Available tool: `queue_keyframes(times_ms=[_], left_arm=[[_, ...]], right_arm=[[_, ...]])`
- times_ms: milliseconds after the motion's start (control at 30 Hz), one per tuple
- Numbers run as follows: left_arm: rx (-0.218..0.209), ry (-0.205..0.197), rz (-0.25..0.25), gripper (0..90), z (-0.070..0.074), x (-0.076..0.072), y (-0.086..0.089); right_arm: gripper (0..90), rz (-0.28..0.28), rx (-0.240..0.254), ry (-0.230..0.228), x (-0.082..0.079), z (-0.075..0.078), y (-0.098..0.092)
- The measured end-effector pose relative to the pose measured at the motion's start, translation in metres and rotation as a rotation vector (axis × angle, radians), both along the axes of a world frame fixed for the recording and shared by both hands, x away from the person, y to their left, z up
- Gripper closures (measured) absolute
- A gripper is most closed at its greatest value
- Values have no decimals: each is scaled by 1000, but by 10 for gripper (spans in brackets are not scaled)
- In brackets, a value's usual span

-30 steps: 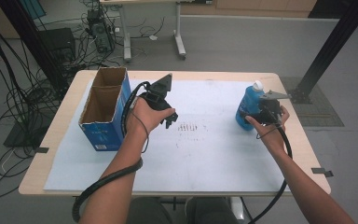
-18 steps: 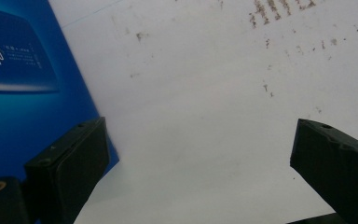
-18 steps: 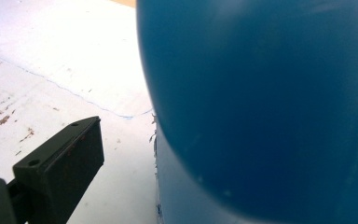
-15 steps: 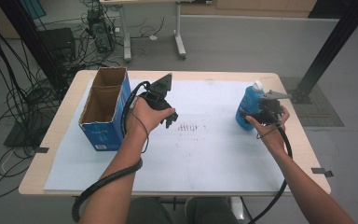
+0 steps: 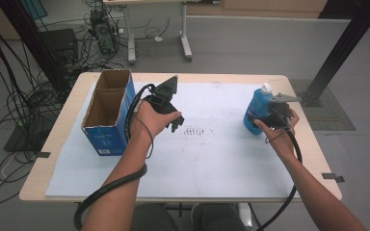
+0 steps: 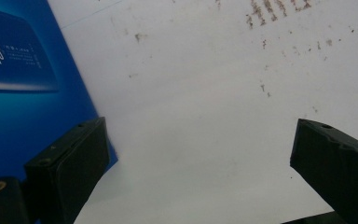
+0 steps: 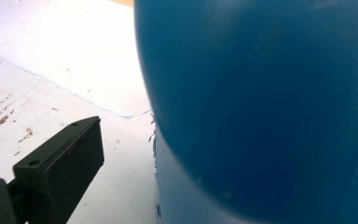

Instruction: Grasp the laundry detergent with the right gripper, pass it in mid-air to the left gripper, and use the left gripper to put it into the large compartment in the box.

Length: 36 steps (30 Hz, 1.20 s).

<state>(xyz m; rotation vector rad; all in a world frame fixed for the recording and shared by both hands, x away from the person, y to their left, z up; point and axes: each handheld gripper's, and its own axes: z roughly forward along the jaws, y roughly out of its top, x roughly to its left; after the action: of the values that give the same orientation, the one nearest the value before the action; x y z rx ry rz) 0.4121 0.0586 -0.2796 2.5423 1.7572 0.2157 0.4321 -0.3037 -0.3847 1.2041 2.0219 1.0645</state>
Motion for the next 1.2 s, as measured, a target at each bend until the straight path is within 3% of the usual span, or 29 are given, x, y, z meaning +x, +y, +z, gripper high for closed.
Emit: queue_keyframes(times_ms=[1200], left_arm=[[2,-6,-16,51,1,-1,-4]], right_arm=[[25,-6,11,-4,1,-1,-1]])
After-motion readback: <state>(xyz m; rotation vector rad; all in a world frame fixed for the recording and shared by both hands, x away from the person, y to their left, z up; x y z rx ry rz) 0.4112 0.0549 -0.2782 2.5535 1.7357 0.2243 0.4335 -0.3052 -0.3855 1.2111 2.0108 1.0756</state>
